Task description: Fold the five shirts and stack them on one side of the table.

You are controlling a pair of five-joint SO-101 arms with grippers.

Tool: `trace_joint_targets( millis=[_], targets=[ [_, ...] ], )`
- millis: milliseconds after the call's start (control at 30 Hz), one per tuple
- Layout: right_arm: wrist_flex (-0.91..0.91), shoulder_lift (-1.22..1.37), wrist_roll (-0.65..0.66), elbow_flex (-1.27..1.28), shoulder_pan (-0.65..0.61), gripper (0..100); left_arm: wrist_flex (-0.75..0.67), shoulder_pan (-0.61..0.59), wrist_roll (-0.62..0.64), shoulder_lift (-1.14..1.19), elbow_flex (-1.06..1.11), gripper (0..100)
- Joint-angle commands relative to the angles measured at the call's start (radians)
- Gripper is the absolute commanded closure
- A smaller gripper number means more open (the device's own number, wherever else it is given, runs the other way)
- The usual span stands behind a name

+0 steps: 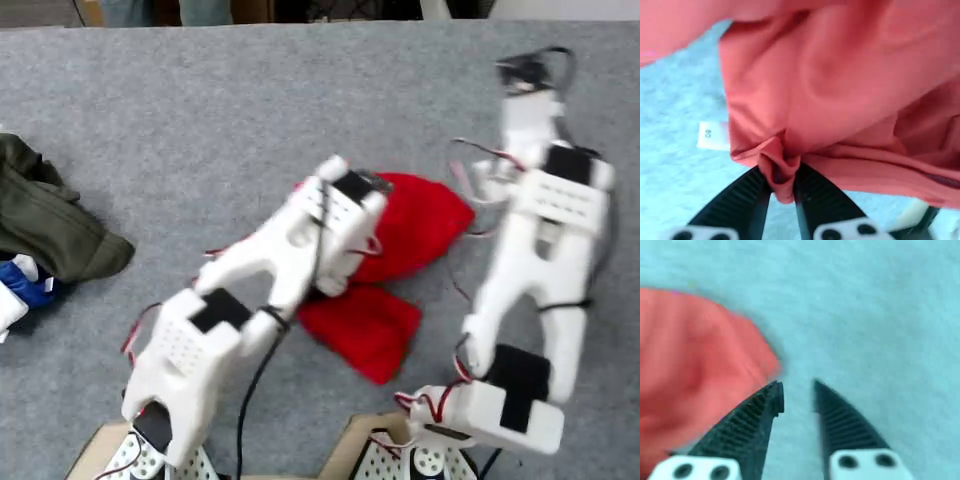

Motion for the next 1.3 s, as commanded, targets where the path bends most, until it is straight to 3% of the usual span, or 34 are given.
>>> trace_joint_targets(
  millis=[0, 100, 300, 533, 600, 767, 967, 1200, 1267],
  targets=[
    [-0.020, 0.062, -0.147, -0.056, -0.146, 71.8, 0.021, -0.142, -0.166, -0.199, 0.116, 97],
    [-0.002, 0.183, -0.216, -0.117, -0.247, 67.7, 0.020, -0.266, -0.305, -0.353, 0.246, 97],
    [0.109, 0.456, -0.137, -0.239, -0.394, 69.2, 0.018, -0.504, -0.470, -0.571, 0.403, 97],
    [0.316, 0.630, -0.060, -0.441, -0.405, 98.2, 0.018, -0.711, -0.554, -0.611, 0.467, 97],
    [0.379, 0.653, -0.057, -0.479, -0.397, 98.0, 0.018, -0.756, -0.577, -0.611, 0.470, 97],
    [0.526, 0.654, -0.040, -0.549, -0.313, 98.4, 0.017, -0.842, -0.621, -0.618, 0.461, 97],
    [0.615, 0.555, 0.121, -0.493, -0.112, 98.5, -0.035, -0.906, -0.626, -0.611, 0.469, 97],
    [0.615, 0.361, 0.422, -0.186, 0.121, 98.5, -0.052, -0.918, -0.632, -0.611, 0.470, 97],
    [0.615, 0.288, 0.528, -0.096, 0.161, 98.4, -0.049, -0.918, -0.686, -0.611, 0.470, 97]
  ],
)
